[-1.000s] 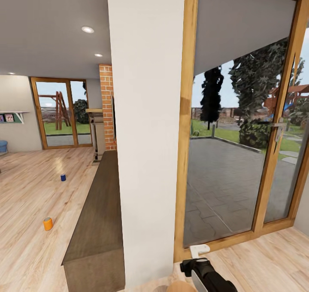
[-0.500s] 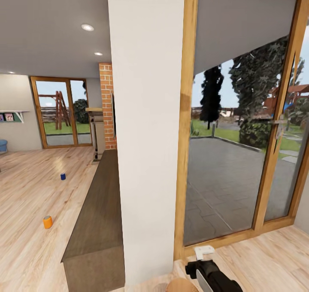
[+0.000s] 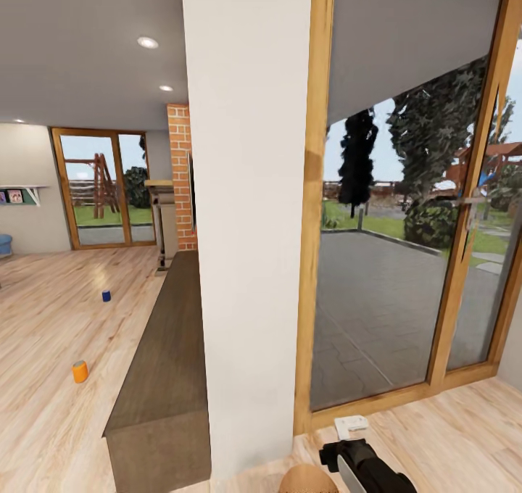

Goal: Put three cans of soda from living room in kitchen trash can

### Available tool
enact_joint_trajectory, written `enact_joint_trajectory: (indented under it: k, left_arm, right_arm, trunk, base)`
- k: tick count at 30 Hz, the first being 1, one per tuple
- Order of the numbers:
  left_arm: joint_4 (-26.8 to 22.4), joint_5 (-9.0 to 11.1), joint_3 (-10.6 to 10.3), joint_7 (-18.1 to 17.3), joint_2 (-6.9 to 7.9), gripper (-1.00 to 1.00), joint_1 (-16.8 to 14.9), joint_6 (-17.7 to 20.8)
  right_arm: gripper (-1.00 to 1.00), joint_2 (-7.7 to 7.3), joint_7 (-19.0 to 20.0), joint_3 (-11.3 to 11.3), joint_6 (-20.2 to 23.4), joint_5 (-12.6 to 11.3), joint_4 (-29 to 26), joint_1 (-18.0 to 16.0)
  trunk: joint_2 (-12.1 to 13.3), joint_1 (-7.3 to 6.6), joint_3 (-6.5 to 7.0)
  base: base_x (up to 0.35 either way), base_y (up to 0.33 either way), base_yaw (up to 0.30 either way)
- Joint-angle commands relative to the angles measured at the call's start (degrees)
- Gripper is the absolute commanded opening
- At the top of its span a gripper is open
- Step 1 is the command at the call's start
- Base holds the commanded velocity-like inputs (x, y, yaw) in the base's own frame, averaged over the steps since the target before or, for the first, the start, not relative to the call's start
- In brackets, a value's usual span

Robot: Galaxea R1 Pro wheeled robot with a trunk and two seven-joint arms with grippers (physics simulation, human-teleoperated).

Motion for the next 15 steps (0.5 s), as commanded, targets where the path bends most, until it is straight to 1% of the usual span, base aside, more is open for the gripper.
enact_joint_trajectory:
  k: [1, 2, 8, 9, 10, 11, 13, 14, 15]
  left_arm:
    - [0.0, 0.0, 0.0, -0.5, 0.21, 1.00, 0.0, 0.1]
    - [-0.8, 0.1, 0.0, -1.9, 0.72, 1.00, 0.1, 0.4]
    - [-2.9, 0.3, 0.1, -3.2, 1.40, 1.00, 0.2, 1.7]
    - [-3.4, 0.4, 0.1, -3.5, 2.14, 1.00, 0.3, 2.5]
    - [-3.5, 0.5, 0.1, -3.6, 2.47, 1.00, 0.3, 2.7]
    - [-3.6, 0.7, 0.1, -4.1, 3.16, 1.00, 0.3, 2.9]
    - [-3.6, 1.2, 0.1, -5.1, 3.91, 1.00, 0.3, 3.1]
    - [-3.6, 1.6, 0.1, -5.7, 4.28, 1.00, 0.4, 3.2]
    - [-3.4, 2.8, 0.1, -7.2, 5.01, 1.00, 0.4, 3.3]
  right_arm:
    - [1.00, -0.05, 0.0, 0.0, 0.0, 0.0, 0.0, 0.0]
    - [1.00, -0.15, 0.0, 0.0, 0.0, 0.0, 0.0, 0.0]
    - [1.00, -0.43, 0.1, 0.0, 0.0, 0.0, 0.0, 0.0]
    - [1.00, -0.51, 0.1, 0.0, 0.0, 0.0, 0.0, 0.0]
    - [1.00, -0.51, 0.1, 0.0, 0.0, 0.0, 0.0, 0.0]
    - [1.00, -0.51, 0.1, 0.1, 0.0, 0.0, 0.0, 0.0]
    - [1.00, -0.51, 0.2, 0.1, 0.0, 0.0, 0.0, 0.0]
    - [1.00, -0.51, 0.2, 0.1, 0.0, 0.0, 0.0, 0.0]
    - [1.00, -0.51, 0.2, 0.1, 0.0, 0.0, 0.1, 0.0]
  trunk:
    - [-0.4, 0.23, -0.18]
    - [-0.8, 0.45, -0.36]
    - [-3.2, 1.76, -1.44]
    - [-3.6, 1.98, -1.62]
    - [-4.0, 2.20, -1.80]
    - [-4.4, 2.42, -1.98]
    - [-5.2, 2.86, -2.34]
    - [-5.6, 3.08, -2.52]
    - [-6.0, 3.30, -2.70]
  base:
    - [0.000, 0.000, 0.000]
    - [0.000, 0.000, 0.000]
    - [0.000, 0.000, 0.000]
    - [0.000, 0.000, 0.000]
    - [0.000, 0.000, 0.000]
    - [0.000, 0.000, 0.000]
    - [0.000, 0.000, 0.000]
    - [0.000, 0.000, 0.000]
    - [0.000, 0.000, 0.000]
